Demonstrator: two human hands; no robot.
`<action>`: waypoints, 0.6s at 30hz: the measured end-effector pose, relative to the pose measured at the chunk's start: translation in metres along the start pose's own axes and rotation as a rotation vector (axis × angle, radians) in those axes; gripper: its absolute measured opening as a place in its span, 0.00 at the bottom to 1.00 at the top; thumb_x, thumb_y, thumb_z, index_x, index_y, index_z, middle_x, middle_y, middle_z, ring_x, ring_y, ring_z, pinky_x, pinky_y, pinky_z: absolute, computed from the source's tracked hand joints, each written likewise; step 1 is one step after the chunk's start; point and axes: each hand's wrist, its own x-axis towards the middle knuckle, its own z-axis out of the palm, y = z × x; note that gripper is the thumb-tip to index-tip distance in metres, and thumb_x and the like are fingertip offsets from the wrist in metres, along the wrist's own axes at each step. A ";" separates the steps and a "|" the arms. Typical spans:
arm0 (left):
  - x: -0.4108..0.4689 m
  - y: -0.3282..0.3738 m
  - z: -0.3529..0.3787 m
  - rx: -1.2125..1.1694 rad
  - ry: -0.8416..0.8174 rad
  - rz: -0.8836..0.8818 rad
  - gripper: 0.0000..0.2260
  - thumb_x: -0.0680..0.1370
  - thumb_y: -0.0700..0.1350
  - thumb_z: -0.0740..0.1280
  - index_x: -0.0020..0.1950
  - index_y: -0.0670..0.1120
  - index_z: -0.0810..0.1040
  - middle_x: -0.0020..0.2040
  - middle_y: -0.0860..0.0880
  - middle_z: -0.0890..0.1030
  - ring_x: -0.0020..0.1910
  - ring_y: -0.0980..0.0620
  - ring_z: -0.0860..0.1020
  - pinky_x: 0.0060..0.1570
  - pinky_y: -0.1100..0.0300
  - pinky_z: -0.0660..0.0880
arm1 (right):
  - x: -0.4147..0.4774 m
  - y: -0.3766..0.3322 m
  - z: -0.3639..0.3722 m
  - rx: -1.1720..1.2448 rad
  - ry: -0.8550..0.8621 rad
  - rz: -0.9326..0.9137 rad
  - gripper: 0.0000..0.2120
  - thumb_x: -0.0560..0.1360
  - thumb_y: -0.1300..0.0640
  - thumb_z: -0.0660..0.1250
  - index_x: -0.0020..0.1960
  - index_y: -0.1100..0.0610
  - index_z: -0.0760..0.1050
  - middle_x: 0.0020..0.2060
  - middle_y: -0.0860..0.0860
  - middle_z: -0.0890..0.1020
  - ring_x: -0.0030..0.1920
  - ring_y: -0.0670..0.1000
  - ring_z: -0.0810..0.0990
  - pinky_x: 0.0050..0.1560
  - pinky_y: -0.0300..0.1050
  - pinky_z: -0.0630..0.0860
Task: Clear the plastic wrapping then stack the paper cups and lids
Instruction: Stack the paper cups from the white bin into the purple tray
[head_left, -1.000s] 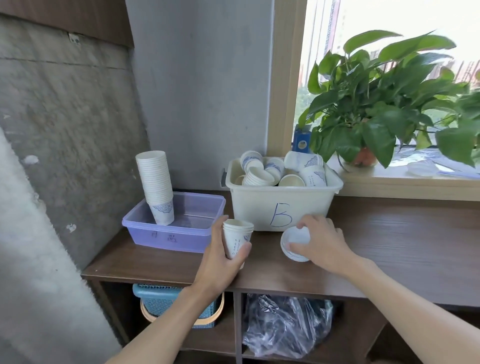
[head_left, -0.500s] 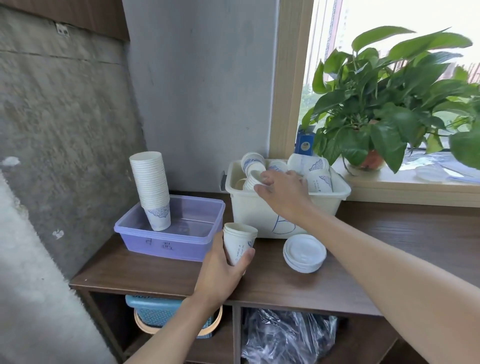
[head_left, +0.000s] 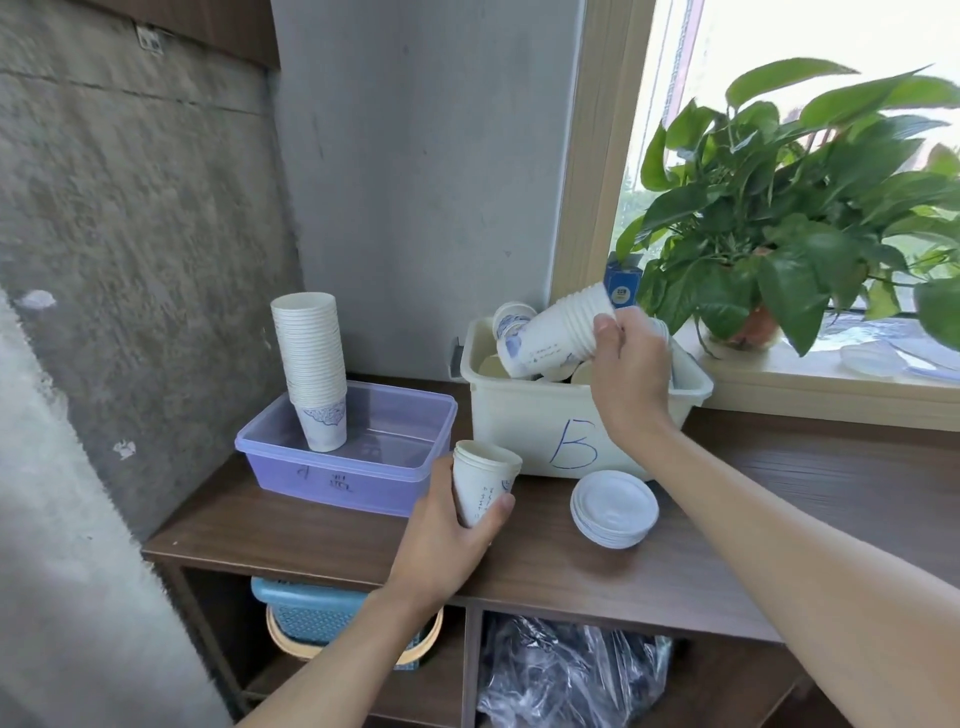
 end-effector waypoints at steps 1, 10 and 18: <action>-0.001 0.001 0.000 -0.003 -0.002 0.006 0.20 0.74 0.60 0.70 0.61 0.65 0.65 0.52 0.61 0.79 0.50 0.64 0.78 0.46 0.66 0.75 | 0.001 0.001 -0.005 0.033 0.042 0.008 0.12 0.81 0.59 0.57 0.39 0.59 0.67 0.31 0.48 0.68 0.35 0.51 0.67 0.36 0.44 0.64; -0.008 0.006 -0.003 -0.039 -0.002 0.099 0.24 0.75 0.55 0.71 0.68 0.58 0.65 0.54 0.70 0.77 0.54 0.65 0.77 0.47 0.73 0.72 | -0.039 -0.001 -0.032 0.030 -0.233 -0.192 0.14 0.82 0.56 0.59 0.38 0.57 0.67 0.30 0.49 0.68 0.32 0.47 0.64 0.34 0.38 0.62; -0.011 0.009 -0.005 -0.001 -0.032 0.146 0.25 0.75 0.57 0.71 0.67 0.63 0.62 0.56 0.71 0.76 0.54 0.64 0.78 0.49 0.68 0.74 | -0.064 0.000 -0.021 0.006 -0.495 -0.190 0.08 0.80 0.57 0.63 0.43 0.59 0.73 0.31 0.48 0.73 0.32 0.44 0.68 0.35 0.35 0.64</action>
